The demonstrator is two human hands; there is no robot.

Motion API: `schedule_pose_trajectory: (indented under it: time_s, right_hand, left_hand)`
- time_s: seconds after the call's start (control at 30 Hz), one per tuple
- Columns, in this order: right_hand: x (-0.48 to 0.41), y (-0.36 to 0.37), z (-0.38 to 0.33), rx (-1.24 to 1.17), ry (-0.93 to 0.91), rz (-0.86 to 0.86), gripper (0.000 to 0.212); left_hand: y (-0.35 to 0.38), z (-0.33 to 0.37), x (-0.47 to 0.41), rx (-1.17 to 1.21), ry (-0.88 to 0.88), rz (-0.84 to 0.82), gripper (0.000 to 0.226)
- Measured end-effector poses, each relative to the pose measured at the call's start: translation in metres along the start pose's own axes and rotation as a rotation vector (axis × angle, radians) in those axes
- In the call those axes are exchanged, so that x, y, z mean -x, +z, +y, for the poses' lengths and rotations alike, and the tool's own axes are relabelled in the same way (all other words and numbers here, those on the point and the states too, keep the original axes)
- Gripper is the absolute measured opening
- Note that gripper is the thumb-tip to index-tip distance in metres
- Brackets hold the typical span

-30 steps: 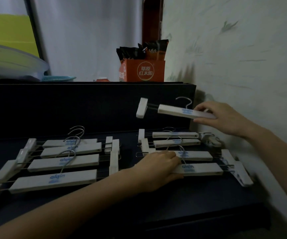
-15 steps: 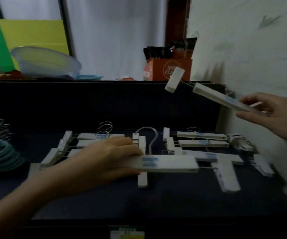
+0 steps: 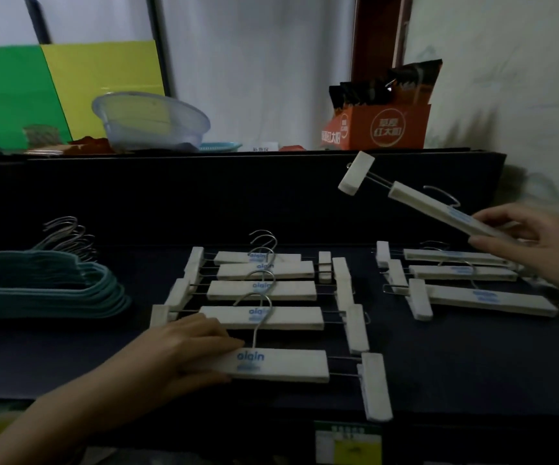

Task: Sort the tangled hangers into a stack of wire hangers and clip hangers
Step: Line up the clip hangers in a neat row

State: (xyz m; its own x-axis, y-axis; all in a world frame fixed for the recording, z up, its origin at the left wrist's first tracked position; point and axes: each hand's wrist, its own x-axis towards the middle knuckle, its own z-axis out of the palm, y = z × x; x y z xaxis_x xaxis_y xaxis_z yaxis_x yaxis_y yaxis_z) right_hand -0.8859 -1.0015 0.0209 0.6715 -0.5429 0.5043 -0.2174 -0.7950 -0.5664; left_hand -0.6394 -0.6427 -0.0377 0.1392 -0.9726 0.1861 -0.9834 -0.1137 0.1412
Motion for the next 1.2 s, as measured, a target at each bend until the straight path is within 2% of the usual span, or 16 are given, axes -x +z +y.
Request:
schedule_pose_trajectory:
  time_s: [0.23, 0.37, 0.43, 0.5, 0.63, 0.7, 0.77, 0.93, 1.07, 1.2]
  right_hand:
    - [0.003, 0.004, -0.011, 0.031, 0.085, 0.003, 0.064]
    - [0.007, 0.000, -0.014, 0.070, 0.132, -0.012, 0.064]
    - [0.011, -0.002, -0.015, 0.117, 0.115, -0.006, 0.048]
    - [0.013, -0.006, -0.013, 0.138, 0.128, -0.001, 0.019]
    - [0.011, -0.020, -0.004, 0.216, 0.170, -0.007, 0.018]
    - [0.009, -0.027, 0.000, 0.246, 0.187, -0.023, 0.018]
    - [0.007, -0.033, 0.008, 0.268, 0.201, -0.031, 0.020]
    - [-0.002, -0.047, 0.031, 0.274, 0.192, -0.027, 0.025]
    - [-0.013, -0.054, 0.048, 0.285, 0.171, -0.043, 0.032]
    - [-0.024, -0.057, 0.064, 0.282, 0.129, -0.064, 0.031]
  left_hand:
    - [0.003, -0.011, -0.004, -0.077, 0.063, 0.031, 0.044]
    - [-0.015, -0.007, -0.013, -0.022, 0.059, 0.036, 0.069]
    - [-0.028, 0.001, -0.022, 0.024, 0.113, 0.064, 0.070]
    - [-0.040, 0.015, -0.039, 0.006, 0.150, 0.065, 0.069]
    - [-0.044, 0.056, -0.093, -0.047, 0.262, 0.033, 0.053]
    - [-0.035, 0.077, -0.127, -0.075, 0.265, -0.040, 0.052]
    - [-0.019, 0.094, -0.166, -0.118, 0.267, -0.121, 0.059]
    - [0.023, 0.117, -0.252, -0.130, 0.211, -0.191, 0.090]
    - [0.042, 0.119, -0.298, -0.103, 0.092, -0.357, 0.111]
    - [0.051, 0.119, -0.322, -0.019, 0.056, -0.479, 0.110]
